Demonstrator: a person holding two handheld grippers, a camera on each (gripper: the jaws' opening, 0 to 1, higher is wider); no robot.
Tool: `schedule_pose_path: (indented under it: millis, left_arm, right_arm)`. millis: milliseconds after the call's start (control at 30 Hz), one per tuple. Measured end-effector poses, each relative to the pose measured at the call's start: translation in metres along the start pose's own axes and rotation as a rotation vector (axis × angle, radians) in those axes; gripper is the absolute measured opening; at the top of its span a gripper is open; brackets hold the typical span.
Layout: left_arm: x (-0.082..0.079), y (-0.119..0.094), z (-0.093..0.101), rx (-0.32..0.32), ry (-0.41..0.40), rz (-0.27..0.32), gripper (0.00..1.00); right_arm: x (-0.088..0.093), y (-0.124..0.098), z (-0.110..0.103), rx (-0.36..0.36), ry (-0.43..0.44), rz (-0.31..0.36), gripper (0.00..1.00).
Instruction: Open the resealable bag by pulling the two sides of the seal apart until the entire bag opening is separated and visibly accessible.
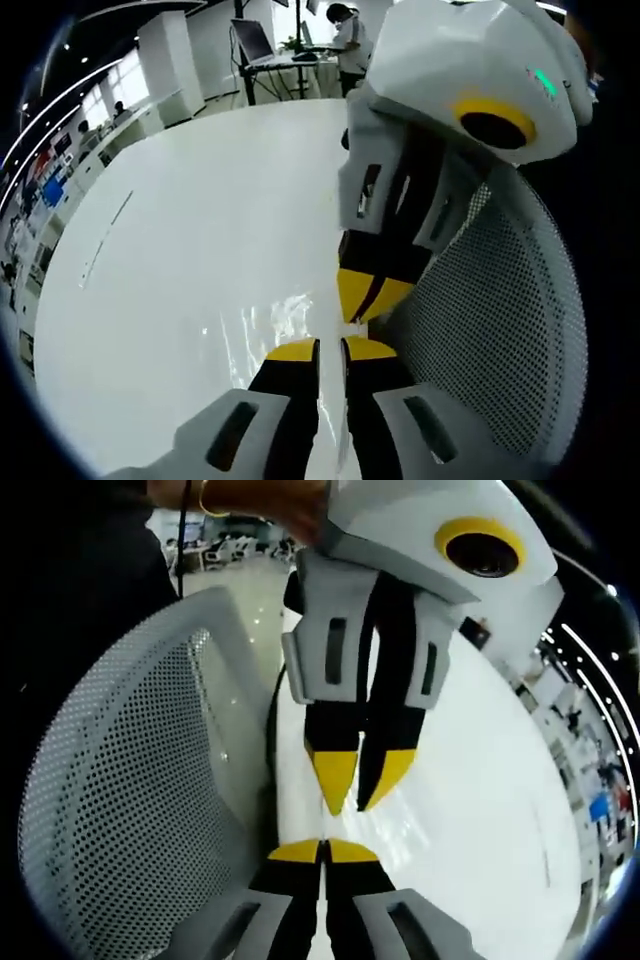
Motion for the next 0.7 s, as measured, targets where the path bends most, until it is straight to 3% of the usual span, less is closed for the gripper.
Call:
schedule_pose_path:
  millis: [400, 500, 700]
  left_arm:
    - [0.017, 0.001, 0.001, 0.085, -0.106, -0.054, 0.04]
    - [0.018, 0.001, 0.002, 0.095, -0.079, -0.070, 0.03]
    - [0.018, 0.002, 0.002, 0.123, -0.107, -0.077, 0.00]
  right_arm:
    - [-0.009, 0.001, -0.002, 0.002, -0.068, 0.017, 0.00]
    - [-0.012, 0.001, -0.002, -0.004, -0.071, 0.021, 0.00]
    - [-0.013, -0.001, -0.001, -0.011, -0.085, 0.022, 0.00]
Point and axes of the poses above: the point that each gripper's makers call its tool centre point, and the gripper's own axes: y roughly forward along the fingers, z roughly to its right, x roughly out of its underside, the point moved 6 cm from there along -y, roughly backward along the fingers, and after that the axes turned 2 degrees about -z, right-handed, at the moved point
